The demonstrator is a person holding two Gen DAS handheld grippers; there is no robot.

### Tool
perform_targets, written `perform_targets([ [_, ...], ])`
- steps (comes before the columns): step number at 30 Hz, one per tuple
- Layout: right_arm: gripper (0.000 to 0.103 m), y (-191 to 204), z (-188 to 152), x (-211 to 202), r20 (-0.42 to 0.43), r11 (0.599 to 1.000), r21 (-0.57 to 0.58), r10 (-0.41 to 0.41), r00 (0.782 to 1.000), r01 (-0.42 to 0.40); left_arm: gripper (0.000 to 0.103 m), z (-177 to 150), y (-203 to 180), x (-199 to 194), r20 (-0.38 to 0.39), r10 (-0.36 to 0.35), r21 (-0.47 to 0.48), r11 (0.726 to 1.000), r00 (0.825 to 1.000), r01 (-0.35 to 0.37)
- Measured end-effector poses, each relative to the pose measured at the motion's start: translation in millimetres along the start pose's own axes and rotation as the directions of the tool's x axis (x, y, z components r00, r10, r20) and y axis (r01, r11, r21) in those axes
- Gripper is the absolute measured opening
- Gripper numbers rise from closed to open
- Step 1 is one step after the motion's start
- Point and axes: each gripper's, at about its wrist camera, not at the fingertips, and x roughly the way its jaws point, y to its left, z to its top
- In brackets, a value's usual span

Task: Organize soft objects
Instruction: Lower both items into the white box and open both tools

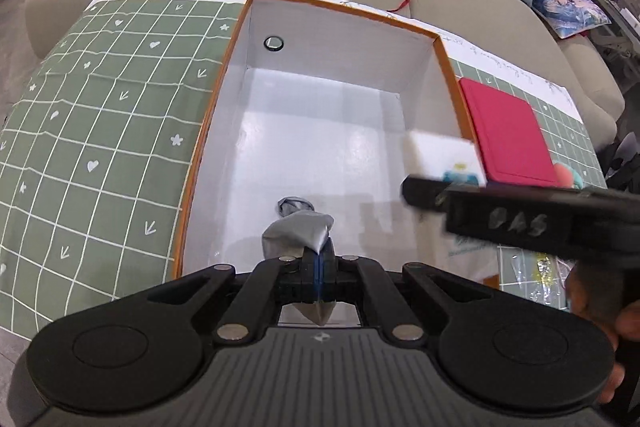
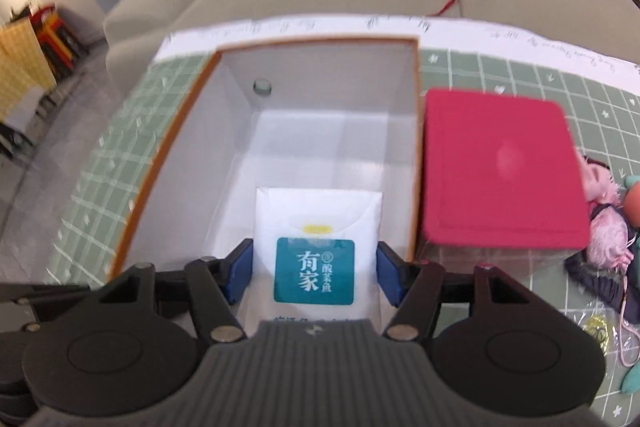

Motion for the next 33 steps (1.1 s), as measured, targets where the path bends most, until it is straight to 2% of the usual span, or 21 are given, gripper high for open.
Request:
perform_targets([
  [3,0.062,5,-5,14,-0.036,0.999,-0.016,-0.048,0.998,0.048,0.000,-2,1,6,0.004,0.023,-0.006,1.000,1.000,-0.023],
  [10,0.064,11,-13,31,-0.062,0.997,-0.053,-0.057,0.996,0.054,0.000,-5,7,14,-0.007,0.061,-0.018,0.998,0.998,-0.061],
  [22,0.071,13,-12,26,-0.071,0.994,-0.091,-0.061,0.996,0.055,0.000,-4,15,17,-0.031,0.050,-0.055,0.997,0.998,-0.052],
  [26,0.076,11,-13,24,-0.067,0.995,-0.093,-0.025,0.997,0.018,0.000,-2,18,16,-0.028,0.066,-0.078,0.995,0.997,-0.068],
  [33,0.077,12,-12,11,-0.033,0.993,-0.115,-0.015,0.999,0.011,0.000,-2,22,15,-0.034,0.032,-0.084,0.996,0.999,-0.035],
])
